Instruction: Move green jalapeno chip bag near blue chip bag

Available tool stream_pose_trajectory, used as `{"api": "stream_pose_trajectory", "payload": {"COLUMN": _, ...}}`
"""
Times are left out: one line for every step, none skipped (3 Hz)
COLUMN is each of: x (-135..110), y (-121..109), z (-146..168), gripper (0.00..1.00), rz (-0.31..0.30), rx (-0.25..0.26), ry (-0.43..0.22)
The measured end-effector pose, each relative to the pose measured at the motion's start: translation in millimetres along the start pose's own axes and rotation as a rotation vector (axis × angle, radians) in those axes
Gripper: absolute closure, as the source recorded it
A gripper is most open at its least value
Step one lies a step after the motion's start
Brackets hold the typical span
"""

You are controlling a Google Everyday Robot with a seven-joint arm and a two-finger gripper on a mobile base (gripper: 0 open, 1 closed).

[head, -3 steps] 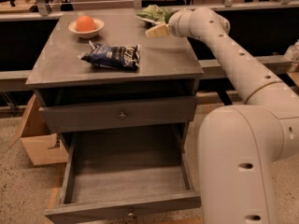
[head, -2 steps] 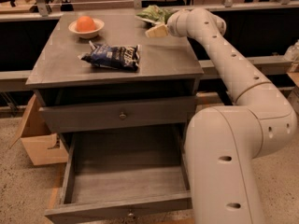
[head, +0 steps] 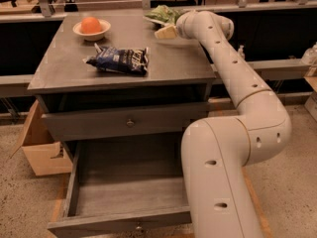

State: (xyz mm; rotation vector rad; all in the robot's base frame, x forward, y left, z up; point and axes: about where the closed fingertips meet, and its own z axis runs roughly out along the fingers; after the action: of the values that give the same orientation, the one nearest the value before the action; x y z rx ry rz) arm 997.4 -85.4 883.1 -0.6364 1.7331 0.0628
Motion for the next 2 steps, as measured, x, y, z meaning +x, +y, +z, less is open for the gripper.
{"api": "stream_pose_trajectory", "payload": {"x": -2.2, "y": -4.3, "z": 13.7, "gripper": 0.00, "rz": 0.007, "rx": 0.049, "ry": -0.008}}
{"api": "stream_pose_trajectory", "payload": {"x": -3.7, "y": -6.5, "z": 27.8, "gripper": 0.00, "rz": 0.031, "rx": 0.097, "ry": -0.033}}
